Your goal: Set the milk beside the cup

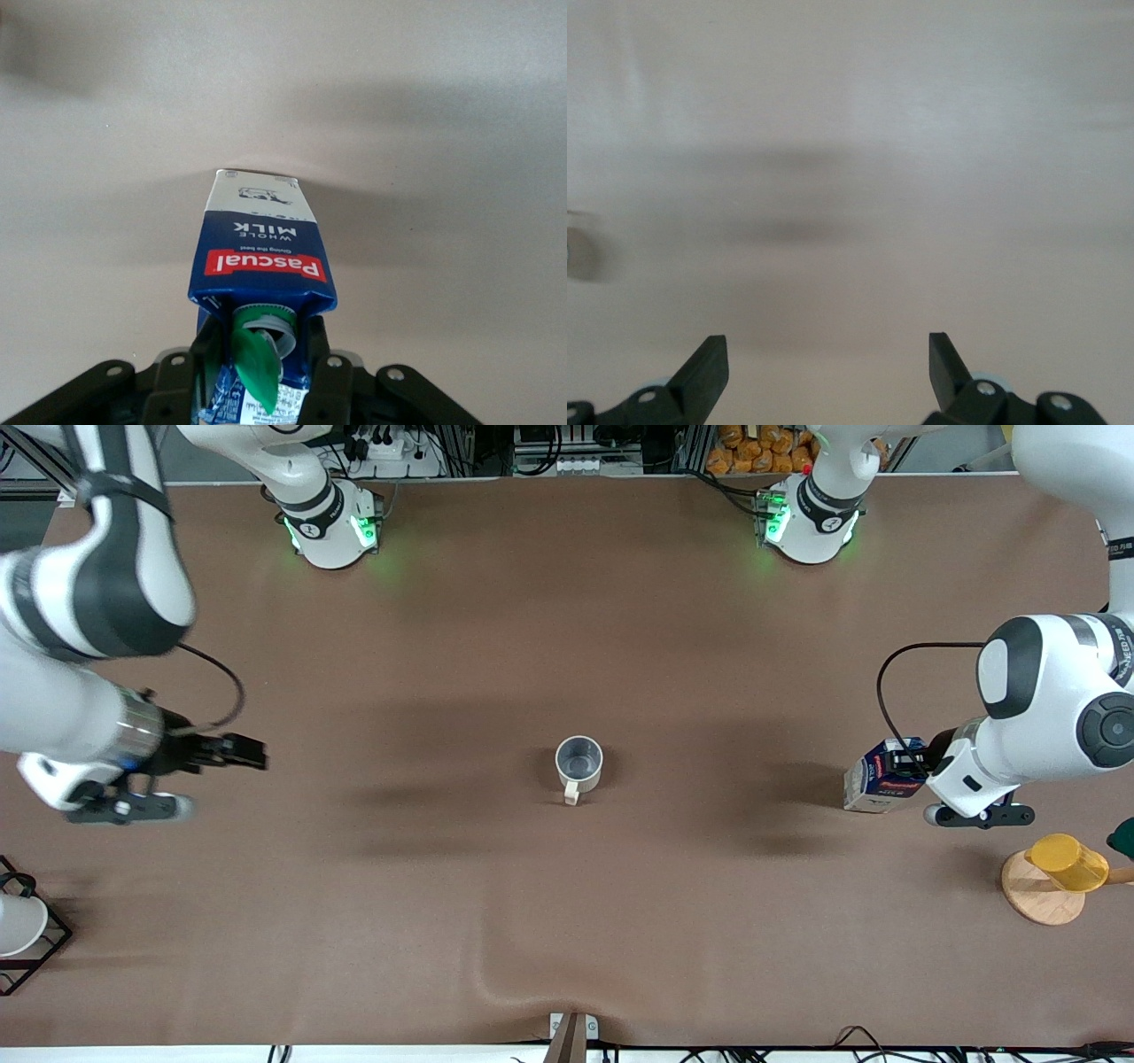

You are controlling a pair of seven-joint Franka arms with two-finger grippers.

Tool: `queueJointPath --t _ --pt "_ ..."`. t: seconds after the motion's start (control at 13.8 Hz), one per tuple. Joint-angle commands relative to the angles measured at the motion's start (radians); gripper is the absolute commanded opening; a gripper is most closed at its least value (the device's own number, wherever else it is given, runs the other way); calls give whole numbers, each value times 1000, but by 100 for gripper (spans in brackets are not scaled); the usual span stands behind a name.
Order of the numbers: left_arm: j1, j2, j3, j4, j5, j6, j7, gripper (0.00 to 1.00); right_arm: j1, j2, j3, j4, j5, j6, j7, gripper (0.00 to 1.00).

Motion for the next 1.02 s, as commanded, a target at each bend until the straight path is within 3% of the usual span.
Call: queueJointPath --t 0.0,0.29,0.65,0.95 --pt "0 -4 -4 -4 22 -16 -8 32 -20 -125 -1 -67 -66 -55 -31 100" --pt "0 -10 -6 -1 22 -29 -9 32 -141 -193 5 -67 -71 -86 -207 100" --pt "-6 -47 -44 37 10 -127 -24 32 -153 -276 3 -67 -71 -130 -200 100" --pt "-6 -48 -160 102 9 -226 -179 32 -156 -297 -3 -64 -71 -157 -194 100"
